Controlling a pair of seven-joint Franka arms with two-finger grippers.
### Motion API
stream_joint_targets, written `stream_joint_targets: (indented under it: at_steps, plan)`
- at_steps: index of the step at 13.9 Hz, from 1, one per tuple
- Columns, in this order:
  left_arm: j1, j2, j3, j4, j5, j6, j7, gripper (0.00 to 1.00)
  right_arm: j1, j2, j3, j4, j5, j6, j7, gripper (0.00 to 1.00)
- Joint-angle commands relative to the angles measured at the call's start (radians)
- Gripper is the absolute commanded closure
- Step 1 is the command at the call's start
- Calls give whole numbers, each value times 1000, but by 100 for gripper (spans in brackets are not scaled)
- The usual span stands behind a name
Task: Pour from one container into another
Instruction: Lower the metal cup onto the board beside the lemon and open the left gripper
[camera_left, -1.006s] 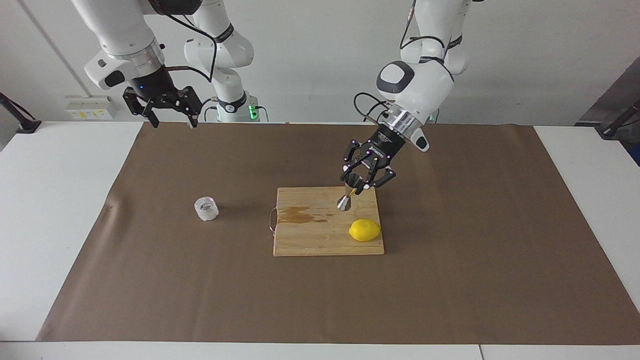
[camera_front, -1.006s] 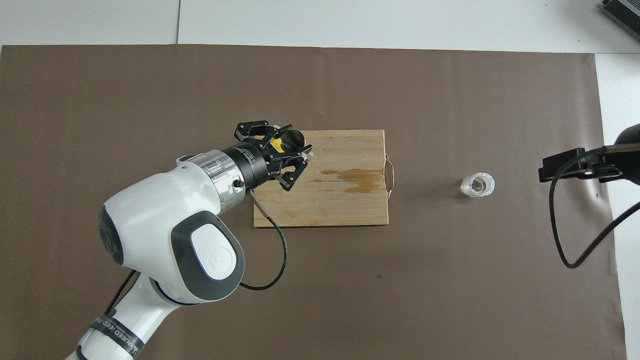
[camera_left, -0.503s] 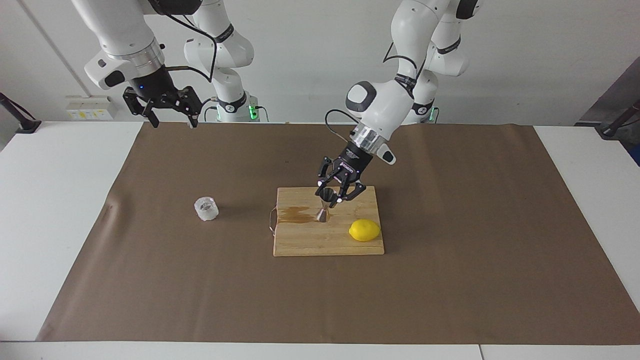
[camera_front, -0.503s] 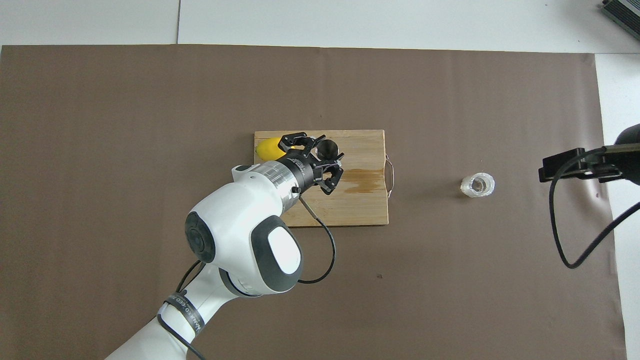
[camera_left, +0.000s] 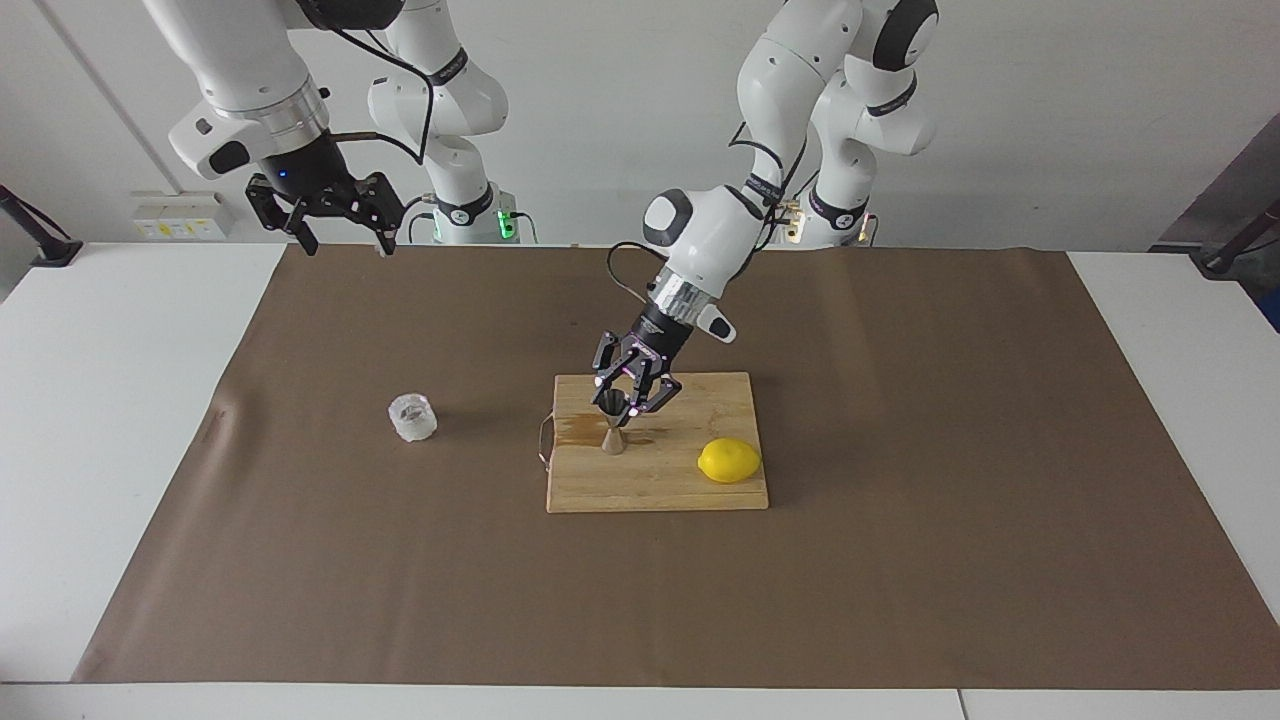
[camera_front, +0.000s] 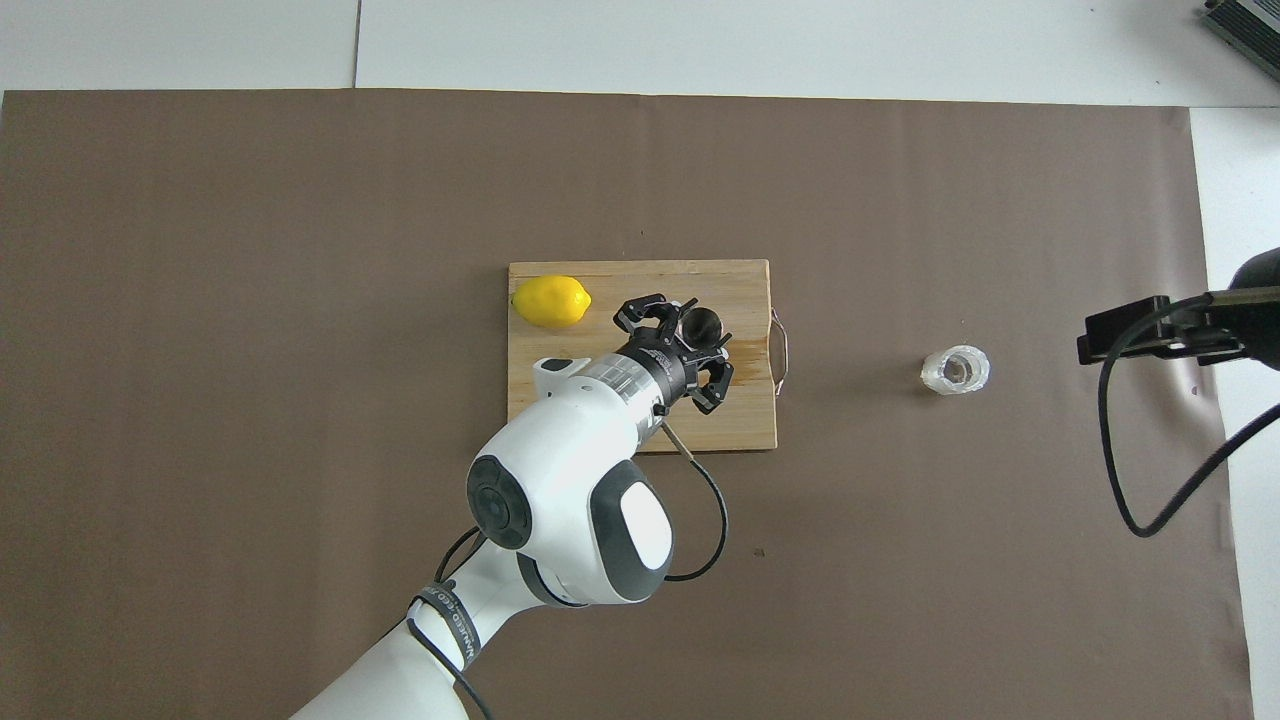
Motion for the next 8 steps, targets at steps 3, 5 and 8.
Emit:
stream_joint_targets:
  at_steps: [3, 5, 8]
  plan:
    - [-12, 7, 9, 10, 19, 16, -9, 100, -1, -8, -4, -1, 16, -16, 7, 0]
    - [-24, 7, 10, 6, 19, 16, -1, 51, -2, -8, -4, -1, 16, -16, 7, 0]
    - [-26, 6, 10, 9, 19, 16, -3, 0, -2, -8, -4, -1, 16, -16, 7, 0]
